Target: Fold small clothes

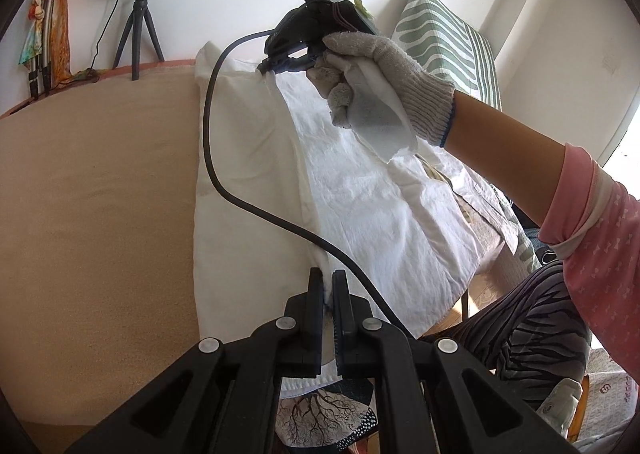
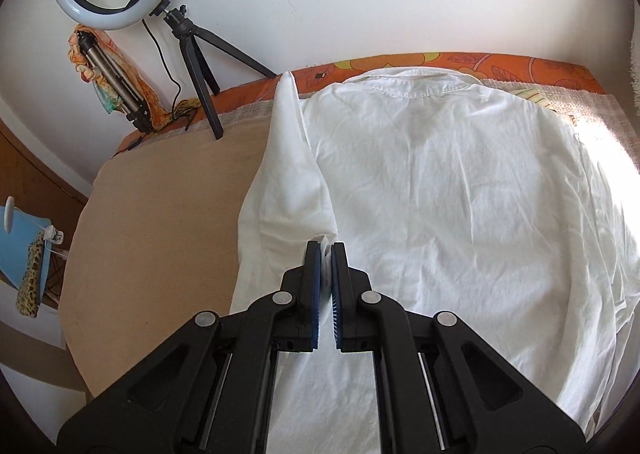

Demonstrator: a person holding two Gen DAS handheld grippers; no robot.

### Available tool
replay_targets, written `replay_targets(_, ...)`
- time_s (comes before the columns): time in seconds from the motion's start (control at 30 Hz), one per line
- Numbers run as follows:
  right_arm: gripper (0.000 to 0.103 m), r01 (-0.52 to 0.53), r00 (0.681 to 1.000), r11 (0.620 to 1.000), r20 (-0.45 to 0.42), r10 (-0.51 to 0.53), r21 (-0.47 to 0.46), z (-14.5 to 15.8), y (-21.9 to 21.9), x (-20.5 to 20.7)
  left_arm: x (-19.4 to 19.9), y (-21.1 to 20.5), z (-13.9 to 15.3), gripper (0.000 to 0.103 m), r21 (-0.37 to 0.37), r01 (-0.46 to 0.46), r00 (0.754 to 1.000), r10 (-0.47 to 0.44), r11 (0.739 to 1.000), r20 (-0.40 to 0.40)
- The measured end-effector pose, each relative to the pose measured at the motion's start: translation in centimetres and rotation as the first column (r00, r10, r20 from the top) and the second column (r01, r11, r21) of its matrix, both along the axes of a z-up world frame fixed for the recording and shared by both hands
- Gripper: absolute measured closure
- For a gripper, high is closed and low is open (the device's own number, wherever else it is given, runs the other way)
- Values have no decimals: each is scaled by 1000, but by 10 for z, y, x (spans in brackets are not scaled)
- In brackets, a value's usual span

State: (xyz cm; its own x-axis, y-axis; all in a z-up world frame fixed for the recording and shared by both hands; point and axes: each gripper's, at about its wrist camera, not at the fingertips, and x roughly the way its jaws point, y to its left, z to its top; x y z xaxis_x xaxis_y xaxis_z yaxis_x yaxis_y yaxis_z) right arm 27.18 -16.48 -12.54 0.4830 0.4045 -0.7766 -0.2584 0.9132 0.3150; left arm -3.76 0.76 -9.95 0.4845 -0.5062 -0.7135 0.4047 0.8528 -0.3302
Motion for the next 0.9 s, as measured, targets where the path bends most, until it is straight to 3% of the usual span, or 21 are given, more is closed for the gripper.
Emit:
replay_targets(0.3, 97, 34, 999, 999, -39, -35, -13, -28, -24, -1, -5, -23, -15, 98, 89, 81, 997, -79, 993, -18)
replay_targets(0.33, 96, 26, 999, 1000, -45, -26, -19, -31, -26, -2, -7, -24, -17, 90, 103, 90, 996, -89, 991, -21)
replay_targets(0.4, 92, 15, 998, 1000, -61, -16, -14, -34, -31, -3, -14, -23, -21, 86, 127, 100, 995, -98, 987, -18)
replay_targets(0.43, 84, 18, 998, 1000, -65, -19, -10, -34, -36, -4, -18, -21, -22, 84, 140, 98, 995, -96, 985, -17)
replay_targets(0.47, 75, 21, 998, 1000, -66, -21, -2, -33, -40, -5, -23, -17, -24, 84, 146, 96, 995, -95, 985, -17)
replay_targets(0.53, 71, 21, 999, 999, -39, -20, 27, -24, -50, -11, -31, -10, -27, 84, 145, 96, 995, -93, 985, -27)
replay_targets(0.73, 70, -24, 997, 993, 70, 16, 117, 20, -78, -33, -45, 19, -24, 84, 163, 29, 1000, -30, 986, 0)
replay_targets(0.9, 70, -59, 990, 981, 141, 33, 185, 45, -92, -43, -26, 38, -10, 84, 200, -70, 996, 60, 977, 60)
